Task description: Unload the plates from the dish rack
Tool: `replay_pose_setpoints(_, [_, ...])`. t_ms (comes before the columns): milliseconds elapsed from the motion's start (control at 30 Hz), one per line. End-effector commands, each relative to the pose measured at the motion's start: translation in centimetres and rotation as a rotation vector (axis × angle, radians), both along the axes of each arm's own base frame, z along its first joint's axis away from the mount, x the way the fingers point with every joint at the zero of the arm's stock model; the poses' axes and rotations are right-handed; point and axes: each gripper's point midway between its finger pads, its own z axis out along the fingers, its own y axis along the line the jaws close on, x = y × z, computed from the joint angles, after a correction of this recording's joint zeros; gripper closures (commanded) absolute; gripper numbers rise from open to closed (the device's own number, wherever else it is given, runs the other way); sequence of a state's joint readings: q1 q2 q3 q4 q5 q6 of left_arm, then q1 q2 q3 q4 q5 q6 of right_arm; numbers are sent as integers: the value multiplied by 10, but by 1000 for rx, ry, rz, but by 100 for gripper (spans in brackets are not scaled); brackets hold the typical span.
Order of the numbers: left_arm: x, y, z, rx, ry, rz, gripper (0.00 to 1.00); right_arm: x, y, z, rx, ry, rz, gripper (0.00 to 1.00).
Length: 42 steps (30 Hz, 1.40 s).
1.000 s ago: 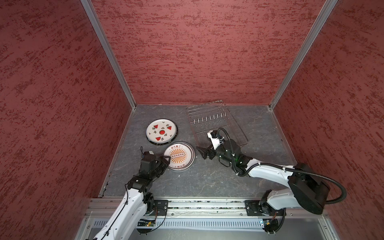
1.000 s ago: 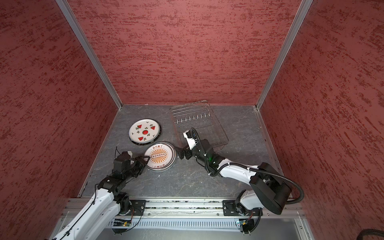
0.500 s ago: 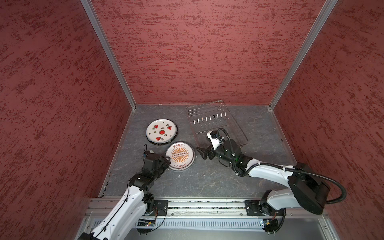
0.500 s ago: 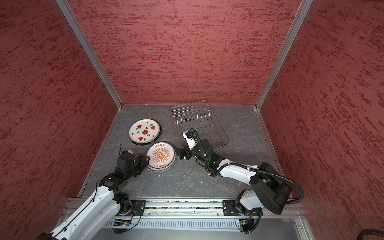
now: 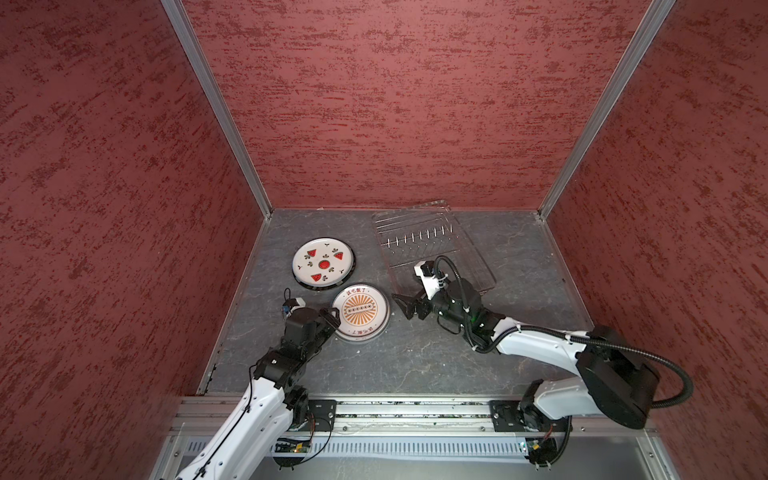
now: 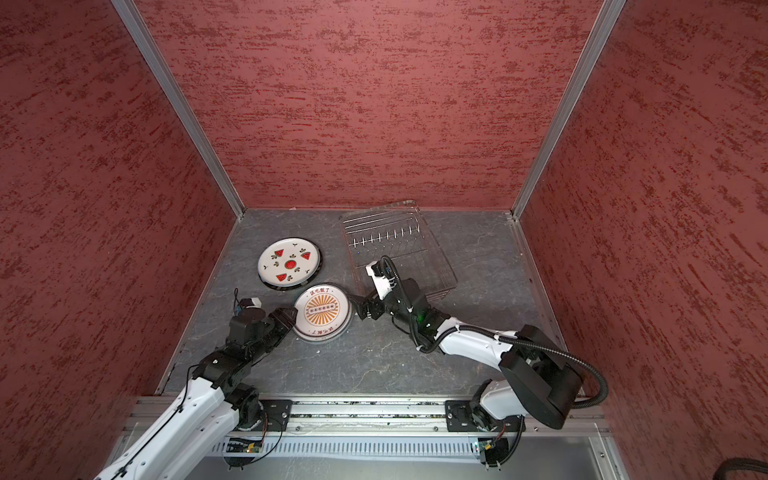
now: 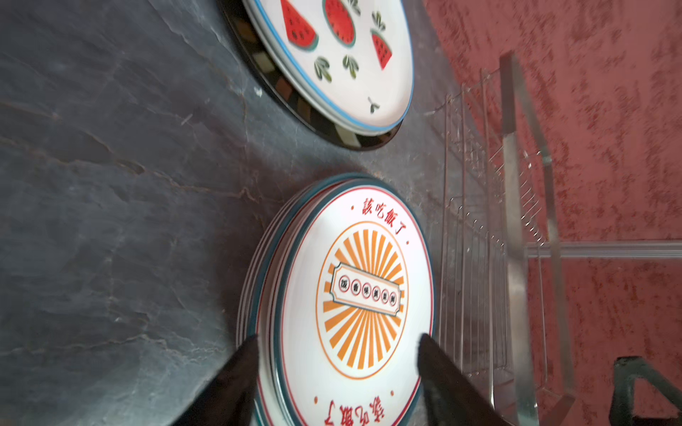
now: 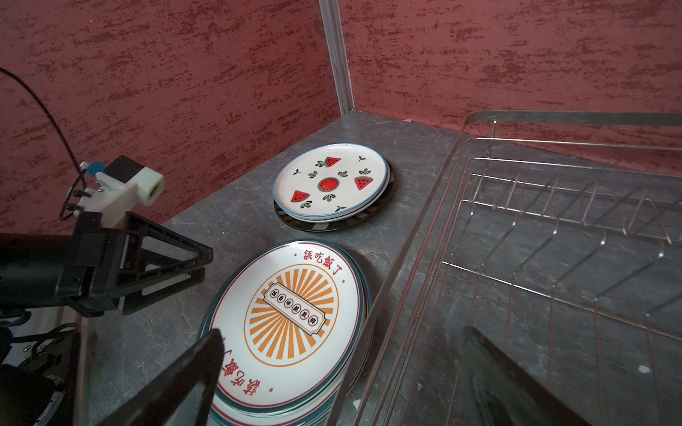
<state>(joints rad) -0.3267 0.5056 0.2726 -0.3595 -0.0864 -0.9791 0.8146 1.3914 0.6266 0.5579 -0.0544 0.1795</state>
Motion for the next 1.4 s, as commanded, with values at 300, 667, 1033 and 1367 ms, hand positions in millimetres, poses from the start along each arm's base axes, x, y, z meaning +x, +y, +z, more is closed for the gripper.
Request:
replay_pose_setpoints(300, [31, 30, 86, 216, -339, 104, 1, 60, -92, 53, 119, -28, -413, 1])
replay_pose_setpoints(667, [47, 61, 113, 423, -439, 208, 0, 73, -236, 65, 184, -40, -739, 1])
replay_pose_setpoints(1033, [64, 121, 91, 756, -342, 443, 1, 77, -364, 20, -31, -54, -1336, 2])
replay_pose_setpoints(1367, [92, 138, 39, 833, -197, 478, 1, 80, -379, -24, -115, -74, -1313, 2])
